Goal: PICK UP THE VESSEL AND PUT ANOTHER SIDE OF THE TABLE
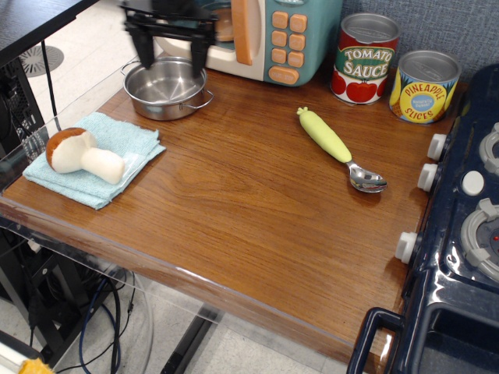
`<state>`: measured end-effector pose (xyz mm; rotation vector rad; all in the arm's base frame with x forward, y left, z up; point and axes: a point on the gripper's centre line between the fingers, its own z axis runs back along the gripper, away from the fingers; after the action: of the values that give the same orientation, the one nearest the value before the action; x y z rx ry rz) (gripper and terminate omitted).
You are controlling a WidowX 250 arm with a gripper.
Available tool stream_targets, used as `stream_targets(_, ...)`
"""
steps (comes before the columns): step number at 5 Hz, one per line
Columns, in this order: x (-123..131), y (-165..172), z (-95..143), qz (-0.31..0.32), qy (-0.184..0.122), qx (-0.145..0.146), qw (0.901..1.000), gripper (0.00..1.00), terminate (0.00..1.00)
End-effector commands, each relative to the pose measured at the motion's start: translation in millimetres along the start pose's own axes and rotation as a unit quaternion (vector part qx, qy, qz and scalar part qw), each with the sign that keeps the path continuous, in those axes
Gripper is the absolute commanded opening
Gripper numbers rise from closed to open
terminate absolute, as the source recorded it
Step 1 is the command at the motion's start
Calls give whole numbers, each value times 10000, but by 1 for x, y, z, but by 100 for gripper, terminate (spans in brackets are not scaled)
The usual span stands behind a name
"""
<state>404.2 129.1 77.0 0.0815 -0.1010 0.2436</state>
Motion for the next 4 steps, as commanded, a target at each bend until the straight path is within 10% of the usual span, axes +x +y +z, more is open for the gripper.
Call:
stream_targets(1, 29, -11, 3, 204, -216, 101, 9995, 100, 0)
stream_targets(3, 38, -3, -36, 251, 35, 132, 9996, 100, 0)
stream_targets(4, 36, -9, -38, 184, -135, 40, 9997, 0, 0)
